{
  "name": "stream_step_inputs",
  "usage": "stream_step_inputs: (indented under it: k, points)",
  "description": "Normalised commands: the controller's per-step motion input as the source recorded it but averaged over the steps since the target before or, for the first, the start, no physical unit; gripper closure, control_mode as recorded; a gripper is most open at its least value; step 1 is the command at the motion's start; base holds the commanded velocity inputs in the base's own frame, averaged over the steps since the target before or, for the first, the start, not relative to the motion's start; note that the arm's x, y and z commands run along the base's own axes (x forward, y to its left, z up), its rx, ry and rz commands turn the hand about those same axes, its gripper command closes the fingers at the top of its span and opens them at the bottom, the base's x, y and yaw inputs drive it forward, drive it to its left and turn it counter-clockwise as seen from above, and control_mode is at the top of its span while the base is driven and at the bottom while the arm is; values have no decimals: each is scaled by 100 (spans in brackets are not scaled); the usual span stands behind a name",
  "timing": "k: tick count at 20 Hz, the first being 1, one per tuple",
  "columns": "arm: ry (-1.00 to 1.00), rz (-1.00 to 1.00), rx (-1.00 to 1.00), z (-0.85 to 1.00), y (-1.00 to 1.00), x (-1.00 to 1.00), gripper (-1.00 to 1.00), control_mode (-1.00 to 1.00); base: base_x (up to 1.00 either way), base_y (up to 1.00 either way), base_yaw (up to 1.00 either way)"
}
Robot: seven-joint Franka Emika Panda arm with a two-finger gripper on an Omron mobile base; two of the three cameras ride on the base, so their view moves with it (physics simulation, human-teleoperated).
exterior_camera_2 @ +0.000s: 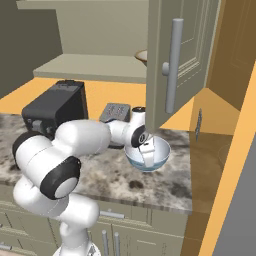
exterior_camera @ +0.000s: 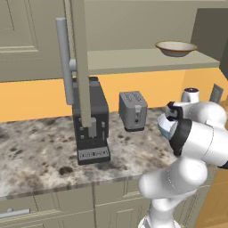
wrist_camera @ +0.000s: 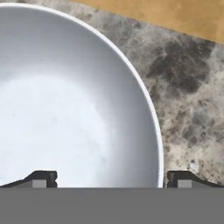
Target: Open the cabinet. Pick the bowls from the counter and place them in the cabinet. Then close the cabinet.
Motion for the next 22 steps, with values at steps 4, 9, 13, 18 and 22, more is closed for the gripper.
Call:
stream_step_inputs:
  k: [4,9,13,18,22]
  points:
    - [3,0,0,-13,-3,7,-100,-100,0,0,0]
    - [4,0,0,-9,-1,0,-100,-100,0,0,0]
    - [5,0,0,-17,-4,-6,-100,-100,0,0,0]
    - [4,0,0,-29,-2,-21,-100,-100,0,0,0]
    - [0,0,0,-23,-4,-40,-100,-100,0,0,0]
